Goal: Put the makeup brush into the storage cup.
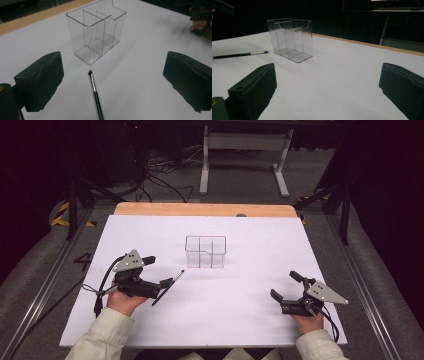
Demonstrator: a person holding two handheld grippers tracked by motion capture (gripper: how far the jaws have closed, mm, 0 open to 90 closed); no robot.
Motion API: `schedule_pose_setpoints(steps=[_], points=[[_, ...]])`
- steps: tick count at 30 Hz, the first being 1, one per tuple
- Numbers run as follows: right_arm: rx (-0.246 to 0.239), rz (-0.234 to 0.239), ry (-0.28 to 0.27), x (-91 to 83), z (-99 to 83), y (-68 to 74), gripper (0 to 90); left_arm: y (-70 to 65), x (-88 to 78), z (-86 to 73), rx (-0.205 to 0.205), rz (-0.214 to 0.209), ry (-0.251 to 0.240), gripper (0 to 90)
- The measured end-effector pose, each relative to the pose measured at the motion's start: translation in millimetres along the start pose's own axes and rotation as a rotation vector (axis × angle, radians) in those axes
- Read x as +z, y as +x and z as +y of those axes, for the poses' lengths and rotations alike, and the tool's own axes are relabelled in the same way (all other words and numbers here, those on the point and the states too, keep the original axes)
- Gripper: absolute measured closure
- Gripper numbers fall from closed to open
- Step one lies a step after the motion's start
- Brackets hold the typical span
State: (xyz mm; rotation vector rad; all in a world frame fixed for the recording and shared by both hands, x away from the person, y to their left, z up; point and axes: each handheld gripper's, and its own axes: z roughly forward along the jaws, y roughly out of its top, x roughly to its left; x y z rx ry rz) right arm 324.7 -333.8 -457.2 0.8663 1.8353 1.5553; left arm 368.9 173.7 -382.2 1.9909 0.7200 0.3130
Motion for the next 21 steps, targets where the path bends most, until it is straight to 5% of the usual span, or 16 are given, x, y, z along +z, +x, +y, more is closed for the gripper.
schedule_pose_setpoints(steps=[3, 13, 21], points=[[0.001, 0.001, 0.000, 0.0, 0.0, 0.0, 1.7, -1.2, 4.8, 7.8, 0.008, 0.036, 0.106, 5.1], [0.006, 0.009, 0.000, 0.0, 0.0, -0.7, 1.8, -0.4, 14.1, 20.4, -0.023, 0.066, 0.293, 12.6], [0.011, 0.010, 0.001, 0.0, 0.0, -0.7, 1.9, 4.0, 17.2, 23.3, -0.051, 0.086, 0.358, 14.1]])
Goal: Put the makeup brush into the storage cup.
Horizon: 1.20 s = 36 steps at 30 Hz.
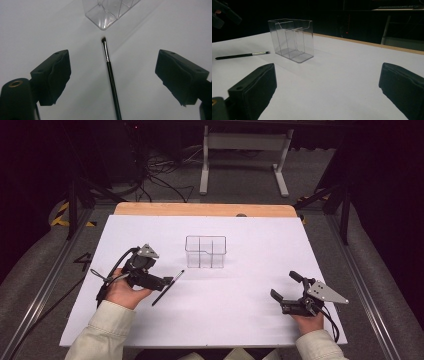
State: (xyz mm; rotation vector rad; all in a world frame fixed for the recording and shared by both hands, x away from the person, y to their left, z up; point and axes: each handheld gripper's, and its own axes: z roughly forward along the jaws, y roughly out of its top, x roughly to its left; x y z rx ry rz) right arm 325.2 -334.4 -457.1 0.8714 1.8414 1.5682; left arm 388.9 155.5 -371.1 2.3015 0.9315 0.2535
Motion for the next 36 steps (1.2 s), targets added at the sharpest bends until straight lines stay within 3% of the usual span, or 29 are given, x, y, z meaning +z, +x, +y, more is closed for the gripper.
schedule_pose_setpoints(steps=[3, 10, 14, 22, 36], points=[[0.001, -0.003, 0.001, 0.1, 0.0, 0.1, 1.9, 0.7, 0.9, 2.6, -0.001, 0.005, 0.030, 14.7], [-0.007, -0.017, 0.012, 1.2, 0.4, 1.4, 1.8, 3.5, 2.4, 9.8, -0.028, -0.042, 0.099, 20.4], [-0.016, -0.027, 0.017, 1.4, 0.5, 2.8, 1.7, 3.1, 7.0, 13.4, -0.009, -0.022, 0.132, 20.2], [-0.007, -0.044, 0.013, 1.3, 0.3, 2.3, 1.7, 6.2, 18.3, 18.5, -0.018, -0.020, 0.239, 22.9], [-0.026, -0.064, 0.015, 1.2, 0.2, 5.2, 1.7, 5.2, 37.8, 22.7, -0.012, 0.009, 0.360, 27.5]])
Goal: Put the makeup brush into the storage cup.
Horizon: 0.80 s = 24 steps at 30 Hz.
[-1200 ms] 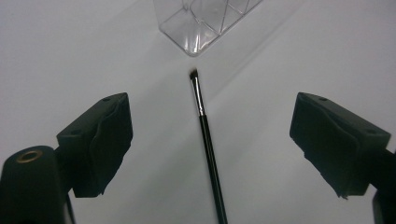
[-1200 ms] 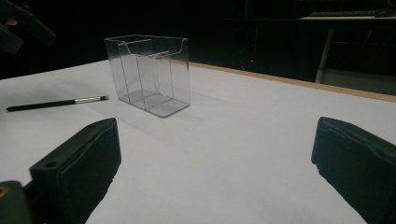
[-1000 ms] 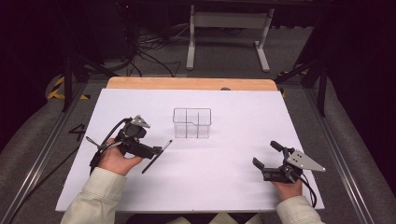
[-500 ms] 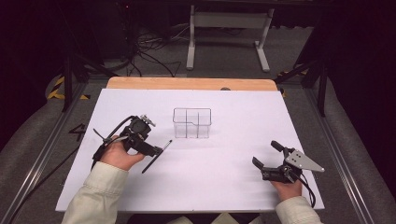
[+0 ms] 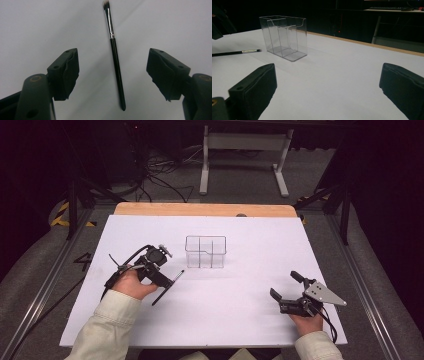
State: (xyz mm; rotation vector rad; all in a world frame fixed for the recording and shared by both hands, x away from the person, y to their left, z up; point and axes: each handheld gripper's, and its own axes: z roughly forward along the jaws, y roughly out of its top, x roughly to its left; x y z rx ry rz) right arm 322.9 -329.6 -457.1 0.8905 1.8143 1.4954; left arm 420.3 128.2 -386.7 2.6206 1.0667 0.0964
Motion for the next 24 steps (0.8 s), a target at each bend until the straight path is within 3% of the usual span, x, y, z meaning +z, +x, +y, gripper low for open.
schedule_pose_setpoints(steps=[10, 24], points=[[-0.010, 0.006, 0.003, 0.1, 0.2, 0.9, 2.8, -0.3, 11.7, 2.5, -0.001, 0.023, 0.073, 31.7], [-0.015, 0.009, 0.004, 0.3, 0.2, 1.0, 2.3, 0.0, 24.5, 4.2, -0.001, -0.009, 0.109, 40.9]])
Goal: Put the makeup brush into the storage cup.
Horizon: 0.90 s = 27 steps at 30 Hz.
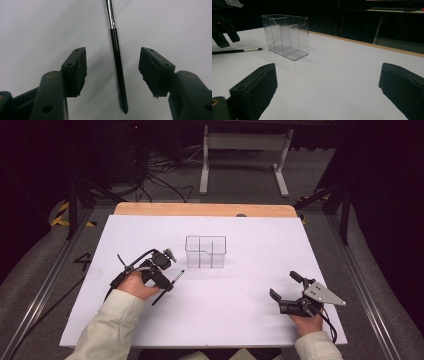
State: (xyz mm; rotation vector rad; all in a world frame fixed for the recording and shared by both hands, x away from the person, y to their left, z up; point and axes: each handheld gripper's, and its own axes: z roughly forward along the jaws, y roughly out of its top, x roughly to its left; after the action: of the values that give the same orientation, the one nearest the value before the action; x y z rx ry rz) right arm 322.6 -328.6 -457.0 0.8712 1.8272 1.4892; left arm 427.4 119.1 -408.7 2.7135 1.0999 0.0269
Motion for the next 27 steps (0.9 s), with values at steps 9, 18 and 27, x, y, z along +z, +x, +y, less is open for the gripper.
schedule_pose_setpoints(steps=[9, 18, 27], points=[[0.001, 0.006, -0.001, 0.1, 0.0, -0.2, 2.3, 0.2, 8.2, 2.3, -0.001, -0.026, 0.036, 48.2], [0.003, 0.012, 0.003, 0.2, 0.1, -0.7, 2.3, 0.7, 13.6, 3.8, -0.002, -0.043, 0.056, 56.9], [-0.001, 0.016, 0.004, 0.3, 0.1, -0.5, 2.4, 0.8, 15.8, 5.1, -0.016, -0.024, 0.077, 67.5]])
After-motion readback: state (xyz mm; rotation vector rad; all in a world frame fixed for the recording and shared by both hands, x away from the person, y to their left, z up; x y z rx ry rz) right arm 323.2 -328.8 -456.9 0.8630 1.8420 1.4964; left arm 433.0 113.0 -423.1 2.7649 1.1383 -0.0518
